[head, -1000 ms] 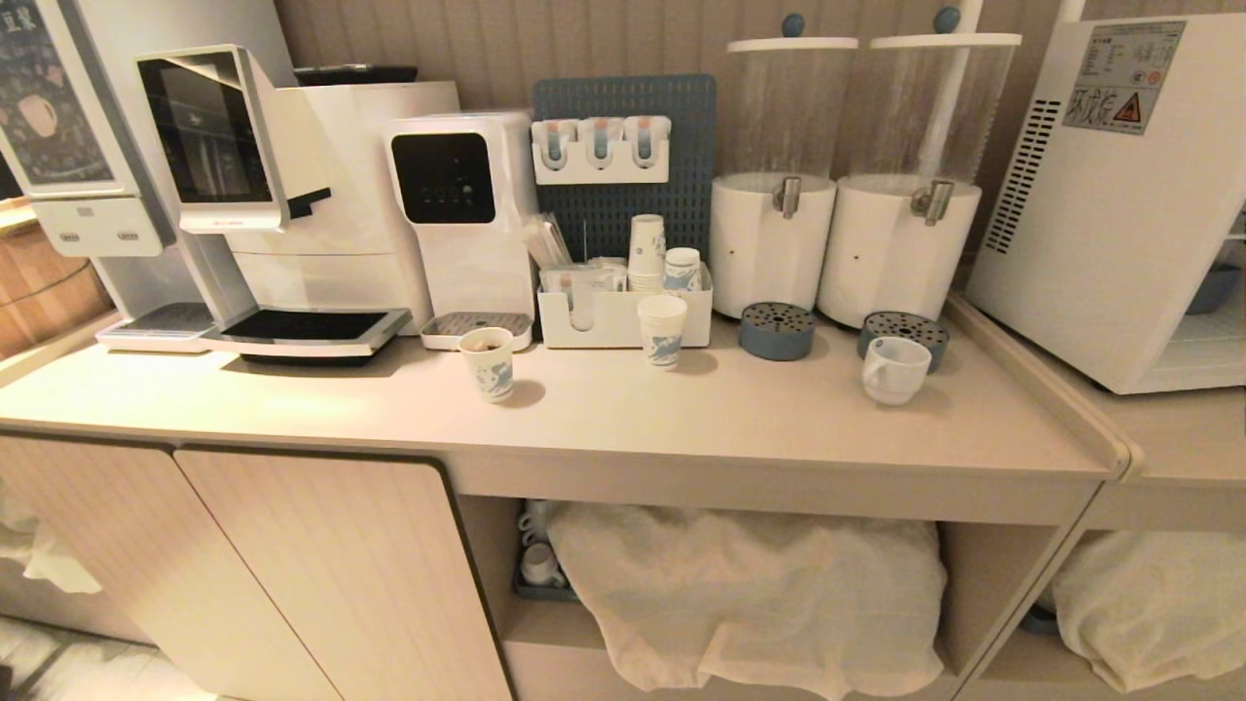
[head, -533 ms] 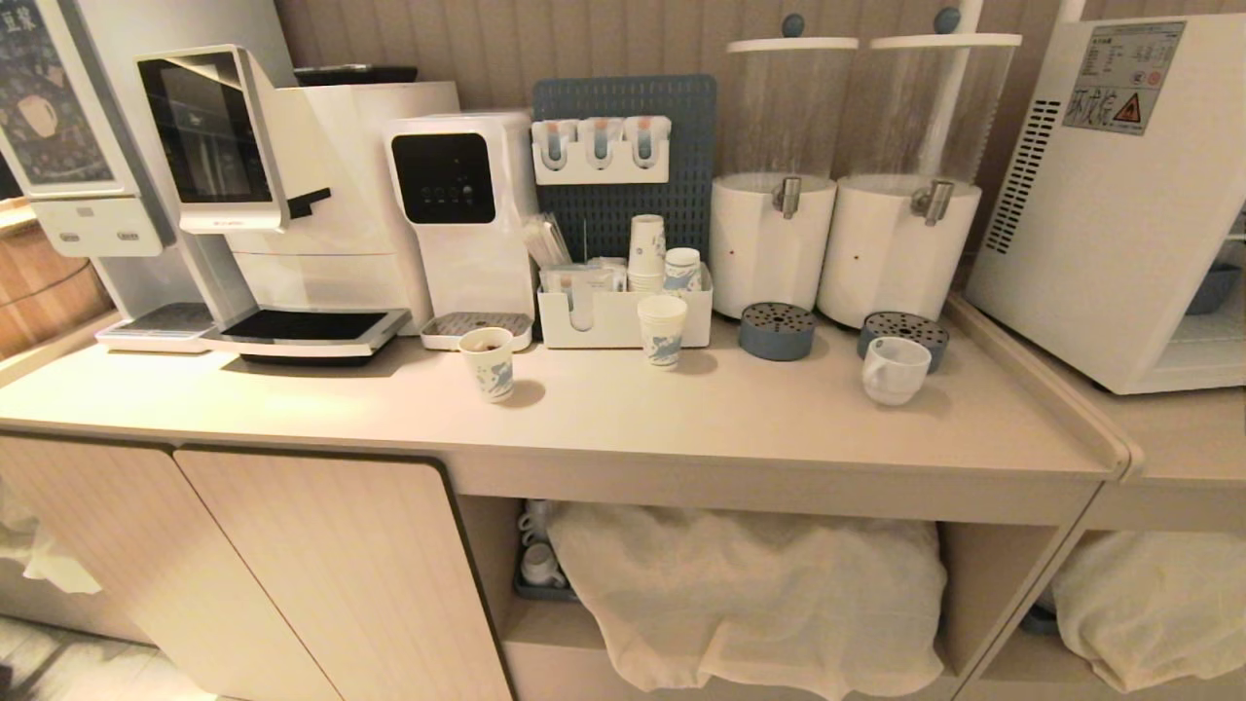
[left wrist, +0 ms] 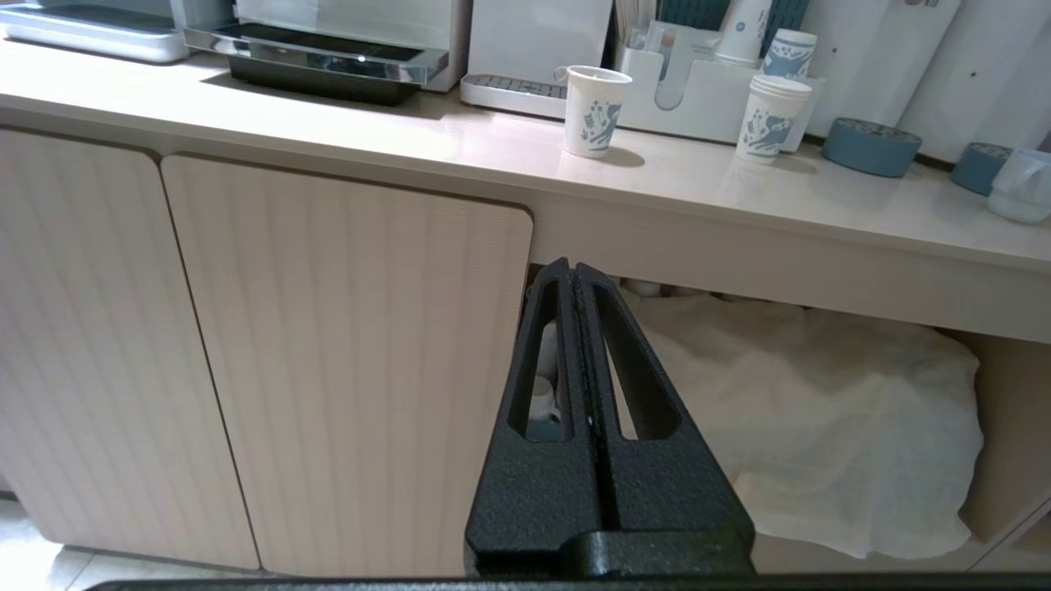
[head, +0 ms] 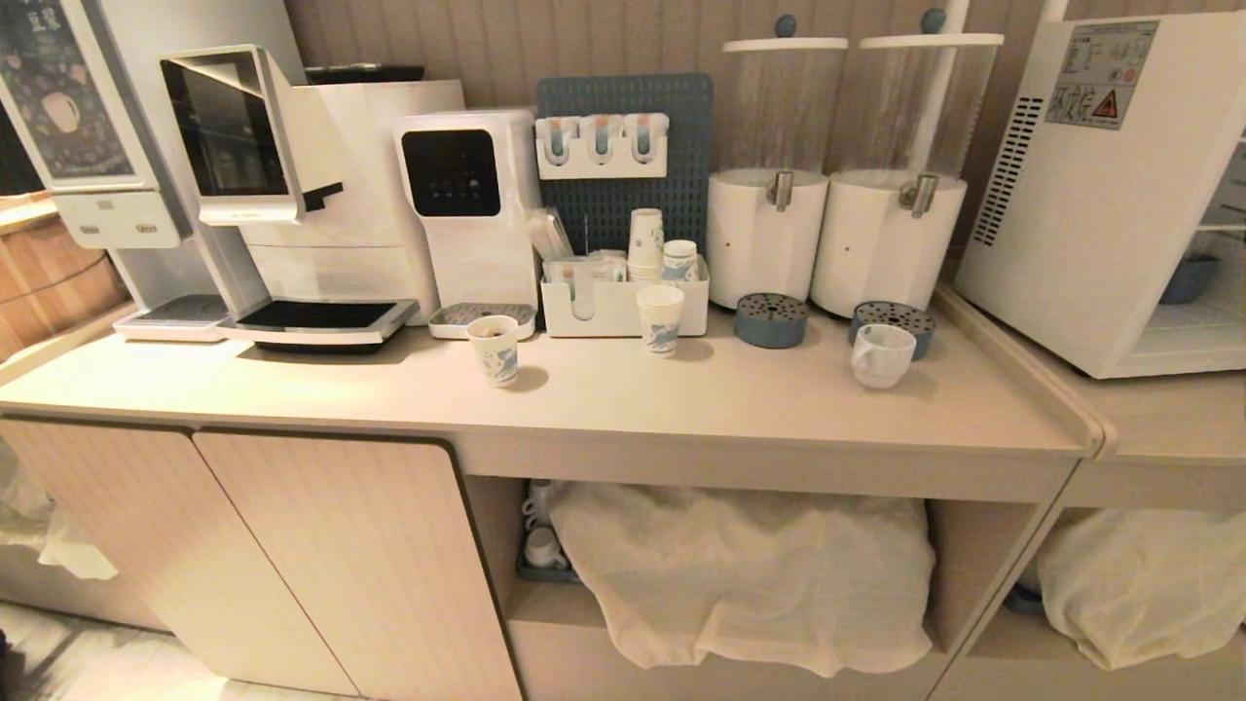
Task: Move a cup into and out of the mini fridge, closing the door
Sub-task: Close the freezer door
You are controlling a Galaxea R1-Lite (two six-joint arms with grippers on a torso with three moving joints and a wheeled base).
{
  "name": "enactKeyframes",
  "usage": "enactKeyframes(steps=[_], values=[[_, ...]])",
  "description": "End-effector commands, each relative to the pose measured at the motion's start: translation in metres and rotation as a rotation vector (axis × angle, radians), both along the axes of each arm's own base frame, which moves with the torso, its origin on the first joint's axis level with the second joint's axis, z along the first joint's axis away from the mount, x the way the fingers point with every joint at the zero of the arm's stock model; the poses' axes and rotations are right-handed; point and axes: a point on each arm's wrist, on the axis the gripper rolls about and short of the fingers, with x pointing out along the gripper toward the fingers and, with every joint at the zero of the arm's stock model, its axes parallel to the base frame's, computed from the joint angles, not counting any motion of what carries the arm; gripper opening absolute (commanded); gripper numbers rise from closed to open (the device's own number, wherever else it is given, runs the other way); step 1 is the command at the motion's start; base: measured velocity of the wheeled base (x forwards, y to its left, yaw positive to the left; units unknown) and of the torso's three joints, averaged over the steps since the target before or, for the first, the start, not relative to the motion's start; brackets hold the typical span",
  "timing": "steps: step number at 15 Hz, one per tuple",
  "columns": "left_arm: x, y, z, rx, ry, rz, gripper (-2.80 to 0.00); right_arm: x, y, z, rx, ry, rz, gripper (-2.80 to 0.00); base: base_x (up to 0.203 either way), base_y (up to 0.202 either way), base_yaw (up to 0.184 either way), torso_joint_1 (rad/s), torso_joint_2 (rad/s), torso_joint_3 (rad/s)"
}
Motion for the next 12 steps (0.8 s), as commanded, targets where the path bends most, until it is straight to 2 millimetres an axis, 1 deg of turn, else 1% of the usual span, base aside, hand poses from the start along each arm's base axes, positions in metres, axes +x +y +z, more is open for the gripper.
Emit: enactKeyframes(steps=[1,4,6,12], values=[[0.0029,0.0000,-0.0111,0.000,0.034,0.000,-2.80,0.0001,0.0000,-0.0001,0.000,0.004,0.000,-2.80,0.000,0.000,0.000,0.000,0.00,0.000],[0.0029,0.0000,-0.0111,0.002,0.034,-0.001,-2.80,0.0002,0.0000,0.0001,0.001,0.002,0.000,-2.80,0.000,0.000,0.000,0.000,0.00,0.000],[0.0029,0.0000,-0.0111,0.002,0.034,-0.001,-2.80,0.0001,0.0000,-0.0001,0.001,0.004,0.000,-2.80,0.002,-0.088,0.013,0.000,0.01,0.004],[0.0029,0.0000,-0.0111,0.002,0.034,-0.001,-2.80,-0.0001,0.0000,-0.0002,0.000,0.009,0.000,-2.80,0.000,-0.191,0.000,0.001,0.00,0.002]])
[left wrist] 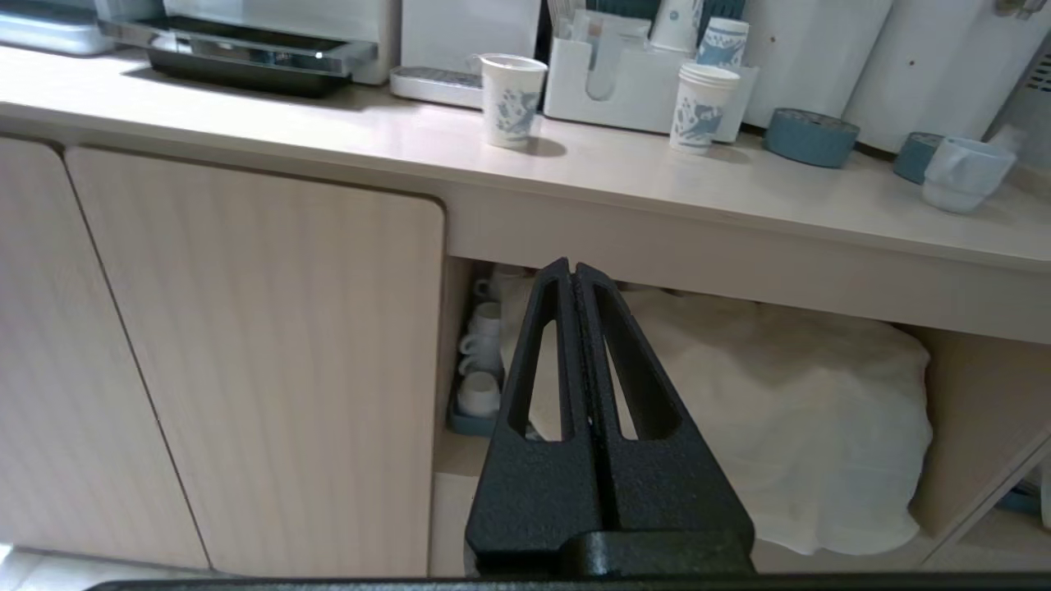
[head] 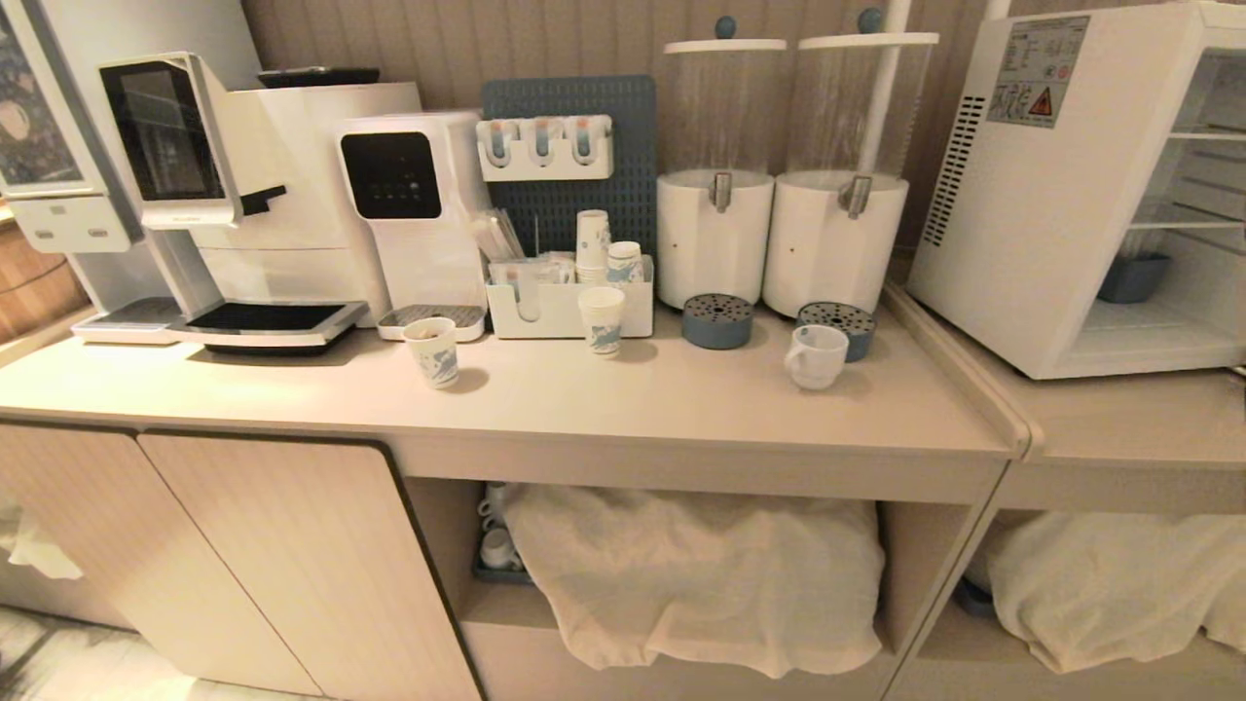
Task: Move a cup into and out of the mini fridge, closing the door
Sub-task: Close the freezer door
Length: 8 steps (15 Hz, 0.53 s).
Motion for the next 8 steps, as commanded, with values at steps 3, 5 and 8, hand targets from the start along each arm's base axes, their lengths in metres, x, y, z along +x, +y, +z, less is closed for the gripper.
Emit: enactKeyframes(steps=[3,5,8], values=[[0.0029,0.0000,-0.0111,-0.001,0.034,0.000,-2.80,-0.0003,0.0000,0.0001,-0.001,0.010,0.001,-2.80,0.000,-0.195,-0.001,0.003,0.00,0.005],[0.0029,0.0000,-0.0111,-0.001,0.034,0.000,-2.80,-0.0003,0.0000,0.0001,-0.001,0.010,0.001,-2.80,0.000,-0.195,0.000,0.003,0.00,0.004],[0.0029,0.0000,-0.0111,-0.001,0.034,0.000,-2.80,-0.0003,0.0000,0.0000,-0.001,0.011,0.001,-2.80,0.000,-0.194,0.000,0.003,0.00,0.002]])
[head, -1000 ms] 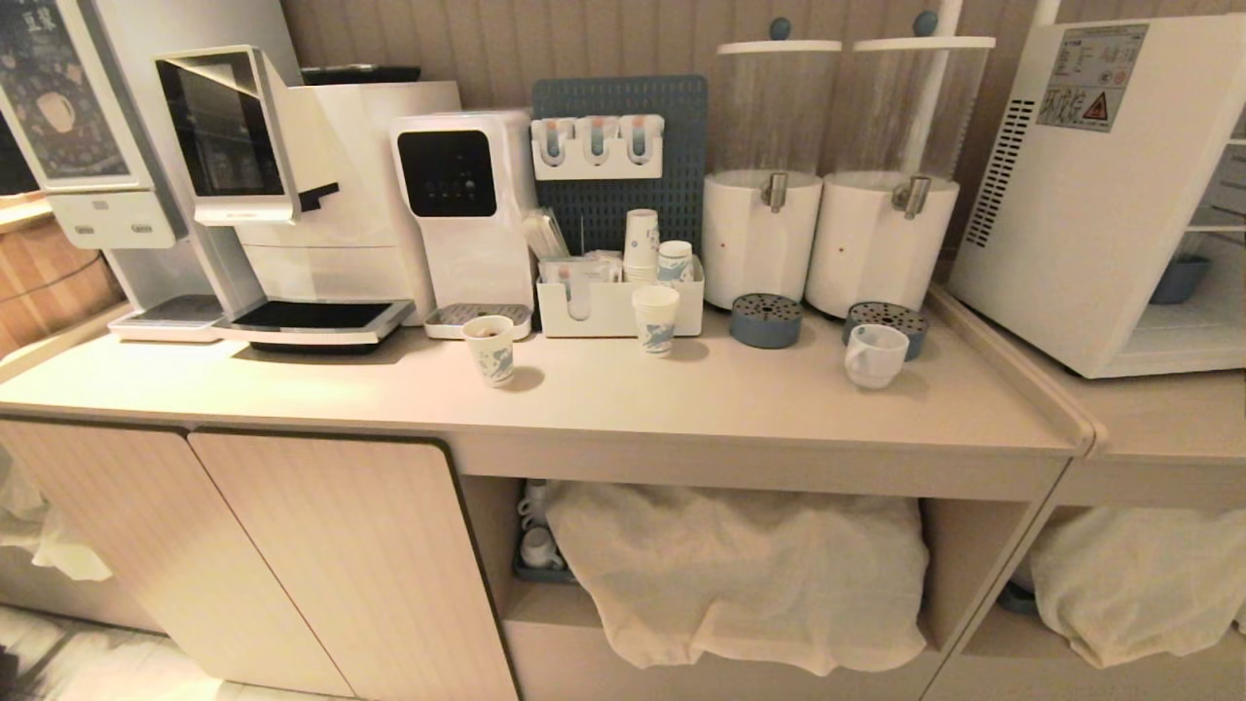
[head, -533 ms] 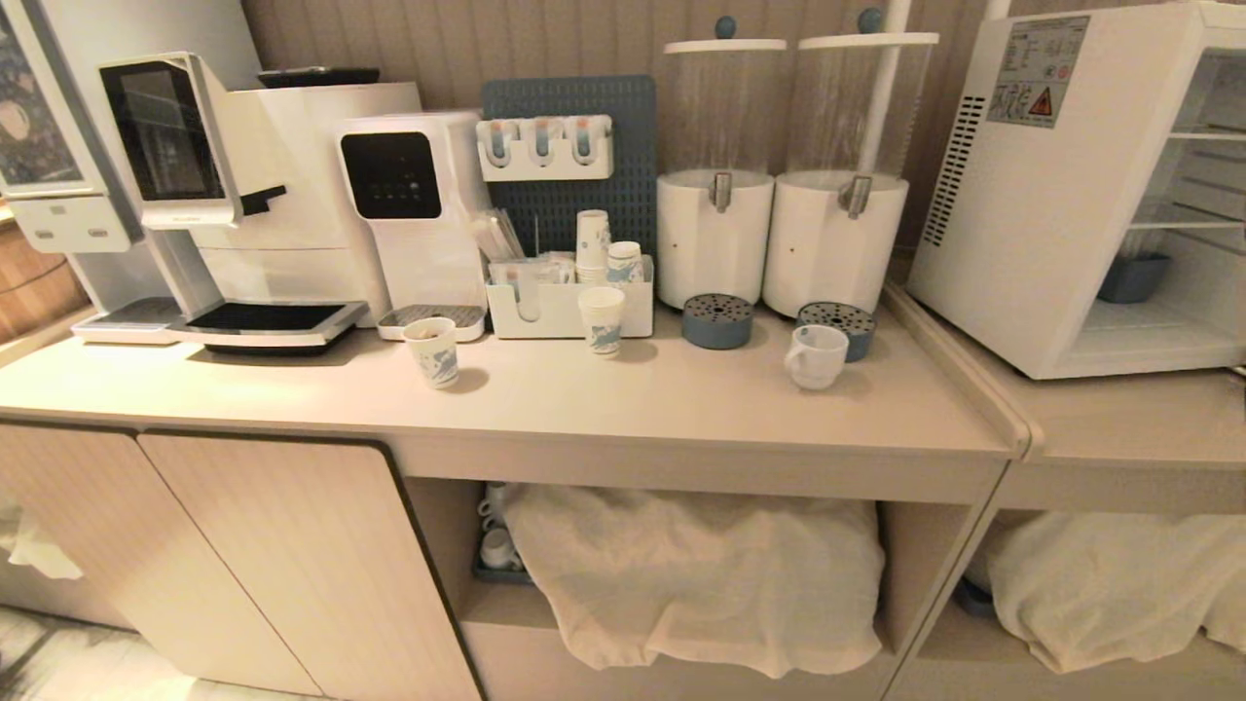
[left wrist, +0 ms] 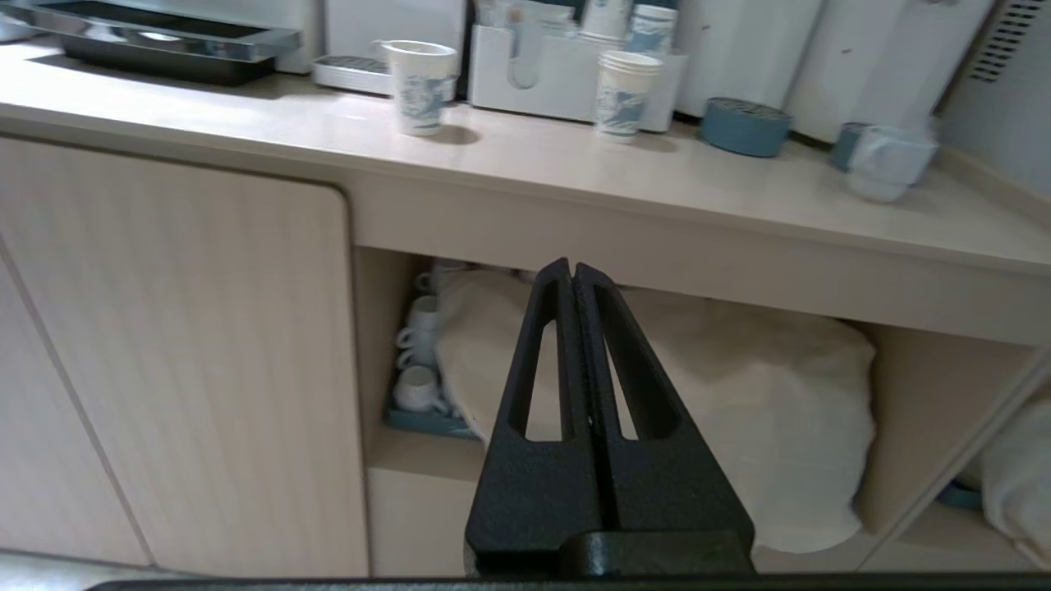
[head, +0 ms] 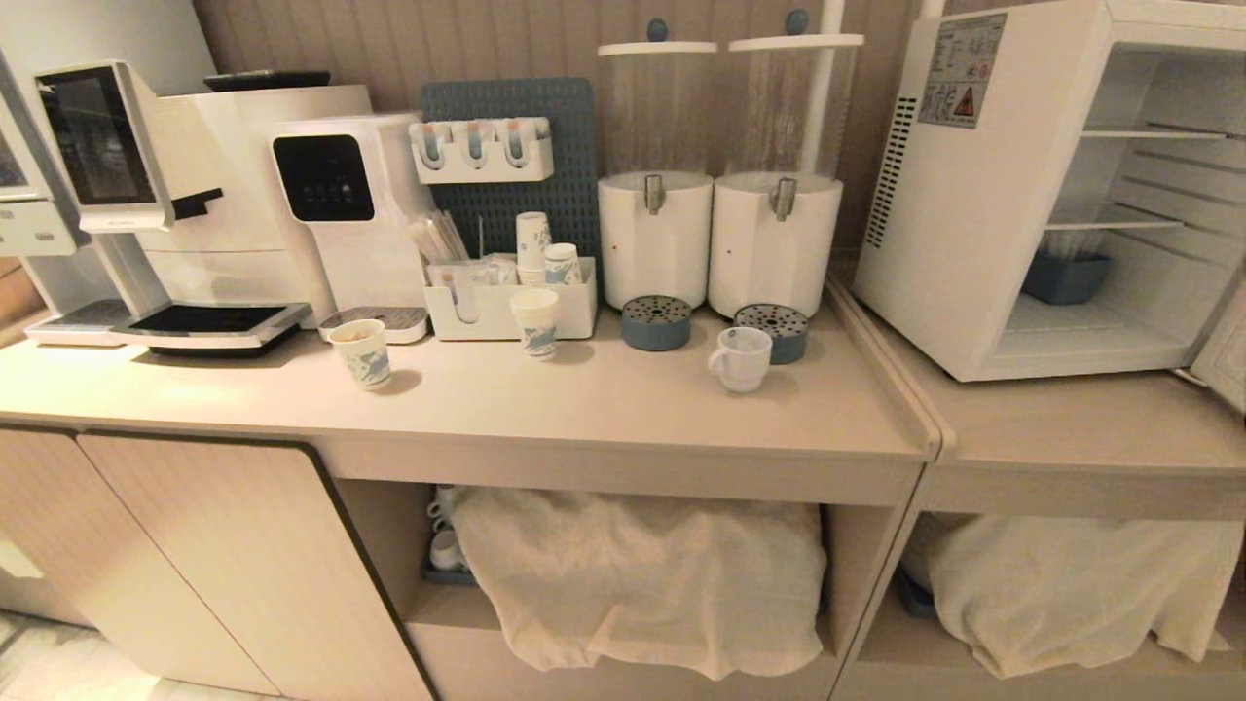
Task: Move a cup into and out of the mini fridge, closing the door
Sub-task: Close the freezer door
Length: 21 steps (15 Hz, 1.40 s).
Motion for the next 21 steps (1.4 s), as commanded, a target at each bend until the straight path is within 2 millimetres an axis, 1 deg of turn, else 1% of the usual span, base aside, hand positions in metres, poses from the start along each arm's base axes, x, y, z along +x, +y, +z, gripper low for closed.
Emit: enactKeyframes(steps=[1,21], values=[[0.0029,0.0000,-0.0111,0.000,0.034,0.000,-2.80,0.0002,0.0000,-0.0001,0.000,0.004,0.001,-2.80,0.000,-0.193,0.002,0.002,0.00,0.011],[0.0029,0.0000,-0.0111,-0.001,0.034,0.000,-2.80,0.0000,0.0000,-0.0003,0.000,0.009,0.001,-2.80,0.000,-0.193,0.001,0.002,0.00,0.002]])
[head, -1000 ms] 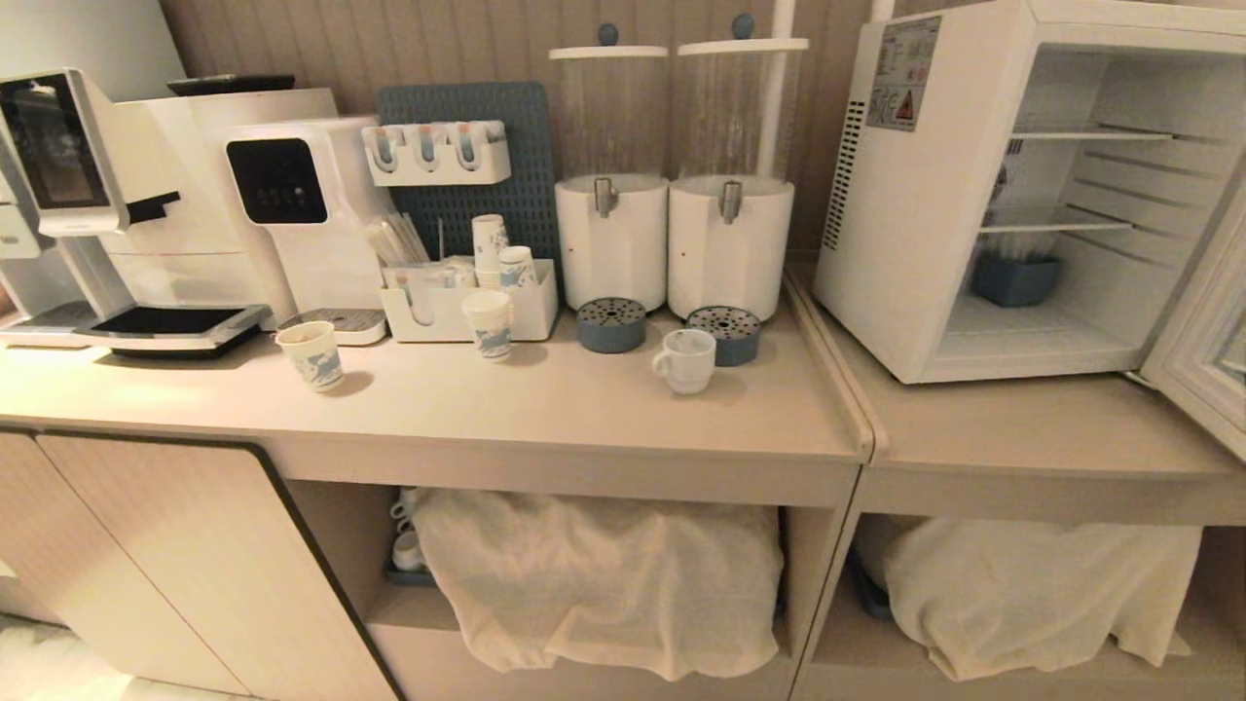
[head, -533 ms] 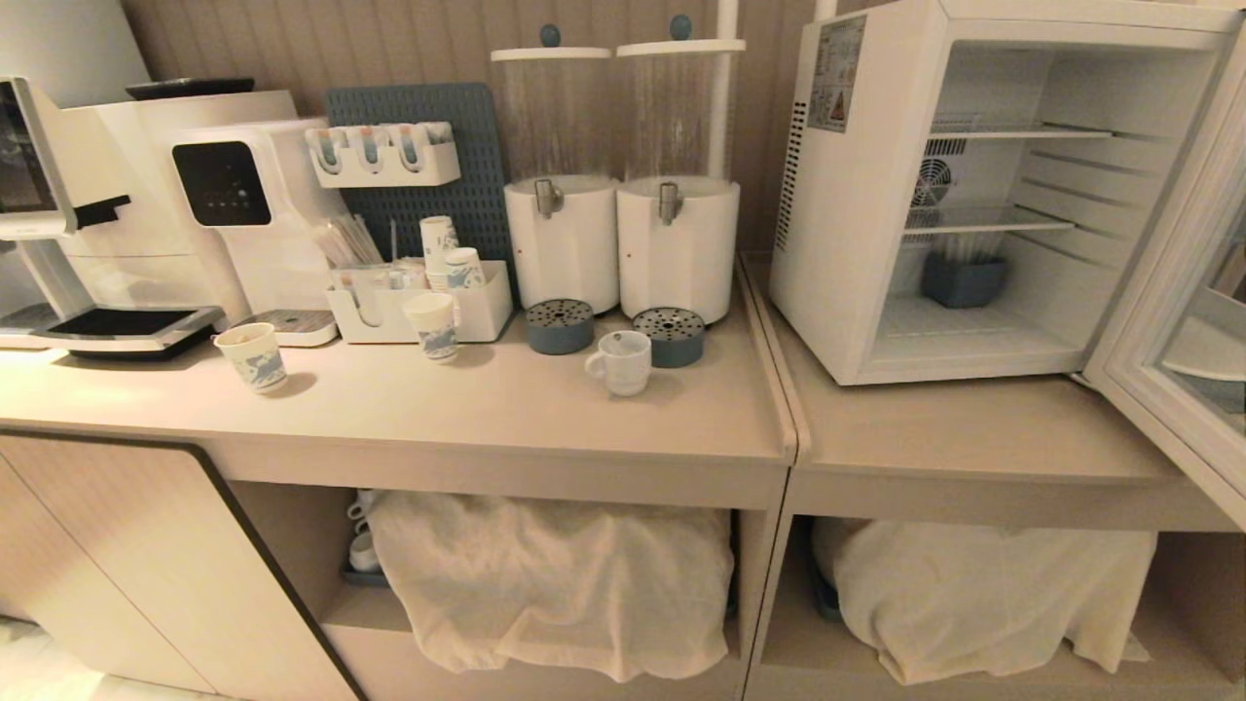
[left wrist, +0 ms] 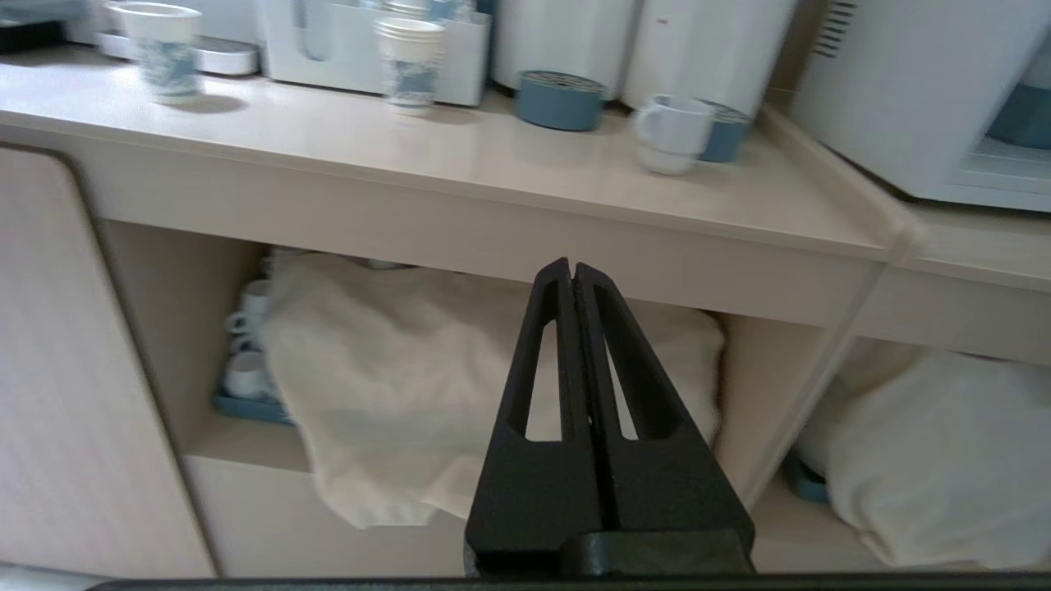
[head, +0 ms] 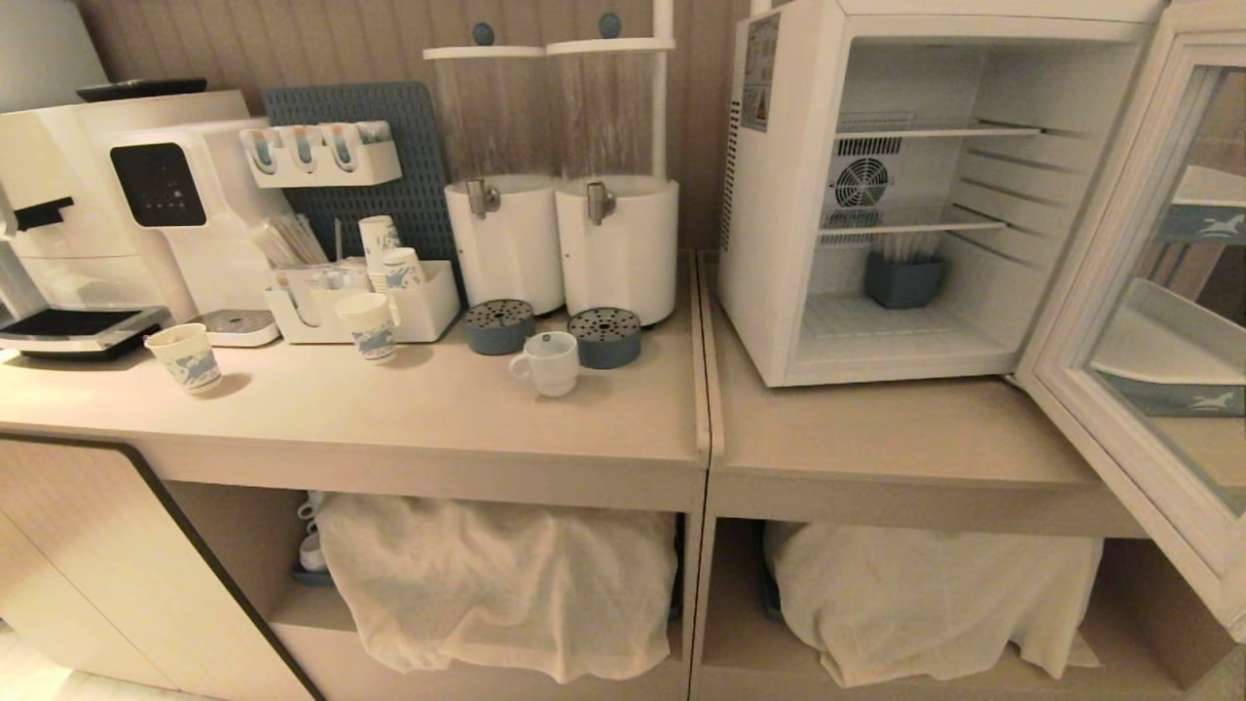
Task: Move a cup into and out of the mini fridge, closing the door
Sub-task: Close the freezer door
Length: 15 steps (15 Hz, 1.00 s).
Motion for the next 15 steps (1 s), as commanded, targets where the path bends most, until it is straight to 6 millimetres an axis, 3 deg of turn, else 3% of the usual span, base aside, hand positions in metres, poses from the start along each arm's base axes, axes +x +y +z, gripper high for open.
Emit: enactKeyframes(steps=[1,15], values=[[0.0029,0.0000,-0.0111,-0.001,0.034,0.000,-2.80,0.0001,0.0000,0.0000,0.000,0.002,0.000,-2.80,0.000,-0.196,-0.003,0.003,0.00,0.006],[0.0029,0.0000,-0.0111,-0.001,0.034,0.000,-2.80,0.0002,0.0000,0.0000,0.000,0.004,0.000,-2.80,0.000,-0.192,0.000,0.003,0.00,0.002]])
